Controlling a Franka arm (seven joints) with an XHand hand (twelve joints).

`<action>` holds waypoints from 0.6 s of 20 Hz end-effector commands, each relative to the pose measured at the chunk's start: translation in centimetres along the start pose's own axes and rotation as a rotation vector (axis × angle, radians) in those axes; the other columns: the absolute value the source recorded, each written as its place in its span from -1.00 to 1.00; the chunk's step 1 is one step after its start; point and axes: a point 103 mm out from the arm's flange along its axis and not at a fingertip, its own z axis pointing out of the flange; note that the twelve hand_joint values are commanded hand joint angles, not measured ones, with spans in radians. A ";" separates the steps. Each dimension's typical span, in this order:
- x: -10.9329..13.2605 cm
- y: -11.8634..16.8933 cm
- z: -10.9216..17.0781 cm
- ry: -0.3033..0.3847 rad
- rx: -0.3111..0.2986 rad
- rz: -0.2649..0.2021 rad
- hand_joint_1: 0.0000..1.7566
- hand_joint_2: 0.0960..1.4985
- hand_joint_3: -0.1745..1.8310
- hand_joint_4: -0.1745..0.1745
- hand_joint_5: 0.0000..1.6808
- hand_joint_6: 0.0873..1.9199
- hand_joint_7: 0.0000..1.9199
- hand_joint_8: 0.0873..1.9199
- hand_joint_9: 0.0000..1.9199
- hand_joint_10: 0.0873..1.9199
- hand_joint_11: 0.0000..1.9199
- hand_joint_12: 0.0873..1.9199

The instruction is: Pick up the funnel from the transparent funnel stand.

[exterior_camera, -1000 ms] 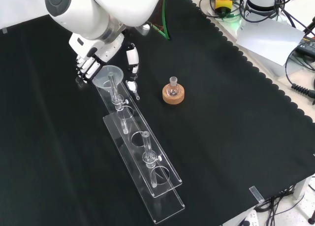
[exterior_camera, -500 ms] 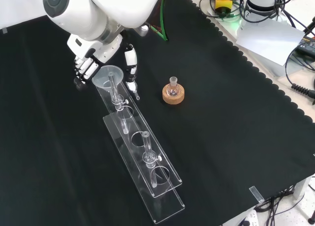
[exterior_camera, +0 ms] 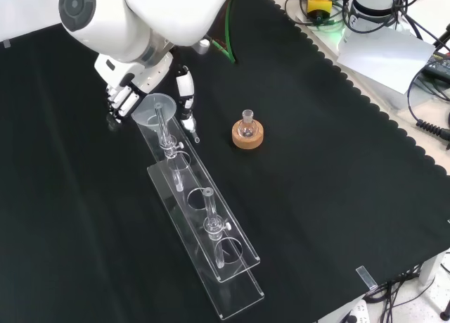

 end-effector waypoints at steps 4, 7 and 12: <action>0.0 0.2 0.0 -0.016 -0.007 0.002 -0.27 -0.20 -0.29 -0.12 -0.82 -1.00 -0.92 -0.38 -0.65 -0.30 -0.56 0.44; 0.1 0.0 -0.4 -0.050 -0.066 0.023 -0.25 -0.18 -0.26 -0.14 -0.67 -1.00 -0.78 -0.38 -0.53 -0.37 -0.52 0.40; 0.3 -0.8 -1.7 -0.157 -0.183 0.077 -0.17 -0.10 -0.23 -0.05 -0.25 -0.94 -0.44 -0.45 -0.24 -0.54 -0.34 0.30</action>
